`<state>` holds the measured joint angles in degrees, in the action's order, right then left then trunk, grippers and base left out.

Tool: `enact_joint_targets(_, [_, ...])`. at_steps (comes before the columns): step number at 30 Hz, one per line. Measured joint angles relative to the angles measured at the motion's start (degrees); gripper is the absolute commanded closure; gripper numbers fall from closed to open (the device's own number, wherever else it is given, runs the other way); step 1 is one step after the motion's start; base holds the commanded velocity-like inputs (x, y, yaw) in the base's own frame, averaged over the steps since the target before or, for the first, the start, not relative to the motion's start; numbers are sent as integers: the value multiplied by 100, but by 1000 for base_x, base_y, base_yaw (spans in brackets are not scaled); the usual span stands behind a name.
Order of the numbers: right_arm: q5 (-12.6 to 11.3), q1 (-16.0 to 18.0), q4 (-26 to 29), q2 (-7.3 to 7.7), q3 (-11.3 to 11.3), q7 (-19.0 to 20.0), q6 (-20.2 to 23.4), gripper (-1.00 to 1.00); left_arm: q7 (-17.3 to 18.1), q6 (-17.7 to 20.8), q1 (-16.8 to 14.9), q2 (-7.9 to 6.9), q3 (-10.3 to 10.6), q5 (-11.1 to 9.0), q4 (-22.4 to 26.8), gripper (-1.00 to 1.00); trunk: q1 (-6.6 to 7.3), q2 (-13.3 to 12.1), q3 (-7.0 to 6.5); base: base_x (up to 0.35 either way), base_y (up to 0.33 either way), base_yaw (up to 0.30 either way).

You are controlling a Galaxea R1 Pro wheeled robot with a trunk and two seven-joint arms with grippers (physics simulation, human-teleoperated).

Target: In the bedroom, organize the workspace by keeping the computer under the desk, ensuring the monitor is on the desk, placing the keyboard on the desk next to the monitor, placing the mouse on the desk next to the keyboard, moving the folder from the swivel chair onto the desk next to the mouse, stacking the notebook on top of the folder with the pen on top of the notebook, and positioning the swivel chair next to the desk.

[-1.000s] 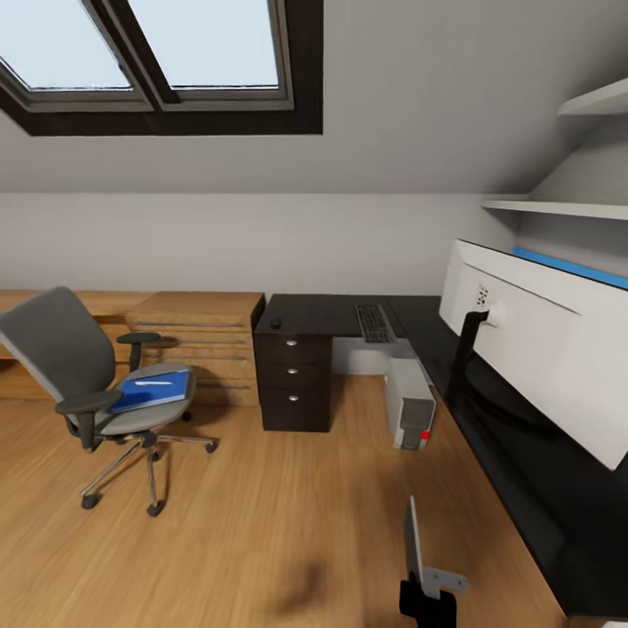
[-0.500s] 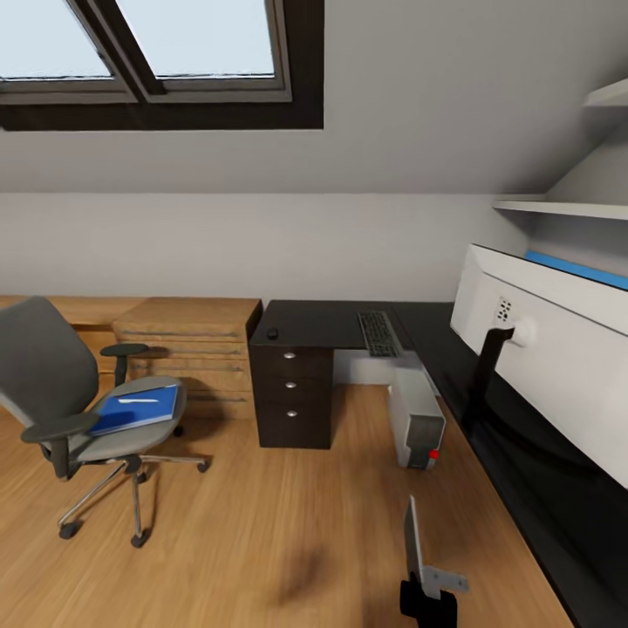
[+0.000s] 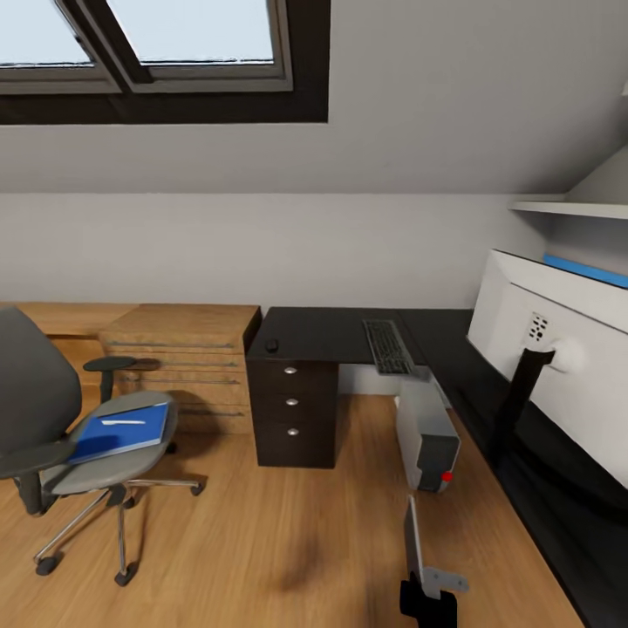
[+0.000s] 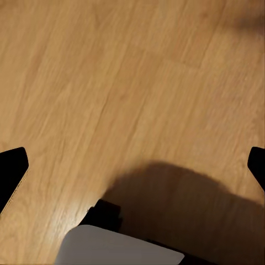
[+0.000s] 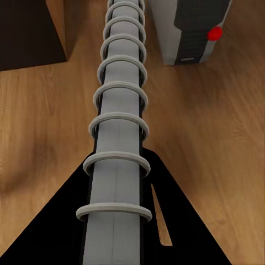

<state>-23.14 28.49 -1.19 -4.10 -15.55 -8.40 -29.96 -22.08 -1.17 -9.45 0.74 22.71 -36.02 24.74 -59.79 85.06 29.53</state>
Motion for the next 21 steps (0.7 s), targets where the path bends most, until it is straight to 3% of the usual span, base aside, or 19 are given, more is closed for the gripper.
enact_joint_targets(21, [21,-105,16,5,-2,10,-1,100,9,20,0,1,50,23,0,-100,0,0,0,333,118,0])
